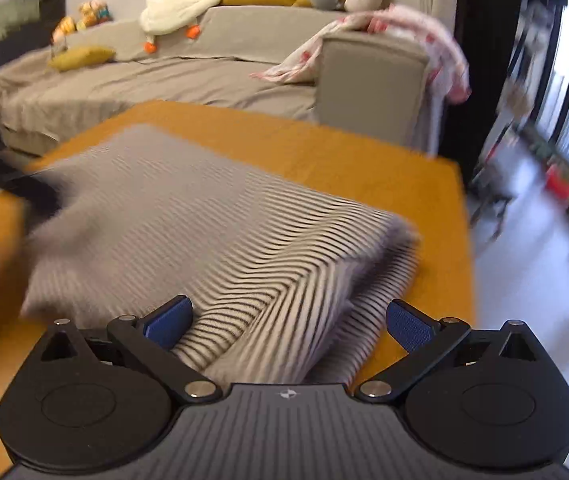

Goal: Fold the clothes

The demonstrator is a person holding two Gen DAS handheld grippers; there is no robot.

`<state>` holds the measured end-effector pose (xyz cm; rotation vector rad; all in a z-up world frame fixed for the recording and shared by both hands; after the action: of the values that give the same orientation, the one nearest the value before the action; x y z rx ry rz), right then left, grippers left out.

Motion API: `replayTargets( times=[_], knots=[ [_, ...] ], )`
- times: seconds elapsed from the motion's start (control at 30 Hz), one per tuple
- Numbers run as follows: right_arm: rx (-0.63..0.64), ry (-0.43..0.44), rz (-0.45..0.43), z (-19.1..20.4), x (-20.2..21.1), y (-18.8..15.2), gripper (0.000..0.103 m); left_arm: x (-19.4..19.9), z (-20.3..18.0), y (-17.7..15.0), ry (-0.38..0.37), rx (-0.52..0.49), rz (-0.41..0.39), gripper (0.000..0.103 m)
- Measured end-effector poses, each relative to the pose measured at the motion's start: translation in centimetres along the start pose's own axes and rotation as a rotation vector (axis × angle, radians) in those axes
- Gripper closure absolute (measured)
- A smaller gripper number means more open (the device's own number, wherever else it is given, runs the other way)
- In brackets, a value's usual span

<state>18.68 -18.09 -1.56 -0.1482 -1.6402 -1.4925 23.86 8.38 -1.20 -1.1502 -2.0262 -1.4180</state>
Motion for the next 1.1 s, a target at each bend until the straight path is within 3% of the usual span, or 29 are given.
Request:
replayTargets(
  times=[0.17, 0.27, 0.33, 0.4, 0.53, 0.57, 0.63, 0.7, 0.83, 0.9, 1.0, 1.1],
  knots=[
    [-0.01, 0.145, 0.0, 3.1, 1.6, 0.0, 0.0, -0.8, -0.5, 3.0, 0.088, -0.041, -0.057, 0.031],
    [0.018, 0.177, -0.073, 2.7, 4.0, 1.8, 0.0, 0.9, -1.1, 3.2, 0.126, -0.081, -0.111, 0.02],
    [0.018, 0.107, -0.107, 1.2, 4.5, 2.6, 0.0, 2.7, -1.8, 2.4, 0.107, -0.091, -0.132, 0.018],
    [0.015, 0.036, -0.137, -0.2, 4.8, 3.2, 0.0, 4.3, -2.6, 1.2, 0.04, -0.084, -0.122, 0.018],
    [-0.039, -0.032, -0.181, -2.6, 4.1, 3.9, 0.0, 4.4, -5.5, -2.0, -0.142, -0.086, -0.041, 0.018],
    [-0.018, -0.081, -0.174, -3.0, 3.4, 3.9, 0.0, 3.8, -6.4, -2.7, -0.138, -0.105, -0.027, 0.018],
    [0.023, -0.184, -0.121, -3.2, 1.5, 2.8, 0.0, 1.6, -7.0, -3.3, -0.045, -0.154, -0.011, 0.02],
    [0.039, -0.221, -0.036, -3.5, -0.1, 0.9, 0.0, -0.2, -6.9, -3.5, 0.032, -0.177, 0.003, 0.025],
    [-0.025, -0.165, -0.069, -1.8, 1.0, -1.8, 0.0, -1.0, -6.9, -3.1, 0.103, -0.236, -0.025, 0.024],
    [-0.066, -0.092, -0.059, -1.0, 1.6, -2.9, 0.0, -1.4, -6.9, -3.0, 0.127, -0.262, -0.035, 0.024],
    [-0.185, -0.035, -0.04, -0.3, 1.9, -3.7, 0.0, -0.9, -7.1, -3.6, 0.135, -0.283, -0.044, 0.022],
    [-0.167, -0.002, -0.019, 0.9, 2.1, -3.6, 0.0, -0.7, -6.9, -3.6, 0.132, -0.288, -0.048, 0.021]
  ],
)
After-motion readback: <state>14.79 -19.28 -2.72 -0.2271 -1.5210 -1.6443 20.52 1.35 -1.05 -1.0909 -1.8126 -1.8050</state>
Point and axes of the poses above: each gripper's, at about its wrist camera, not at the fingertips, and x roughly against the way its jaws point, z to its left, y to its top, the point moved 4 cm from there along -x, roughly the way its jaws point, and after that the axes turned 11 degrees about y, right-handed, at the moved point
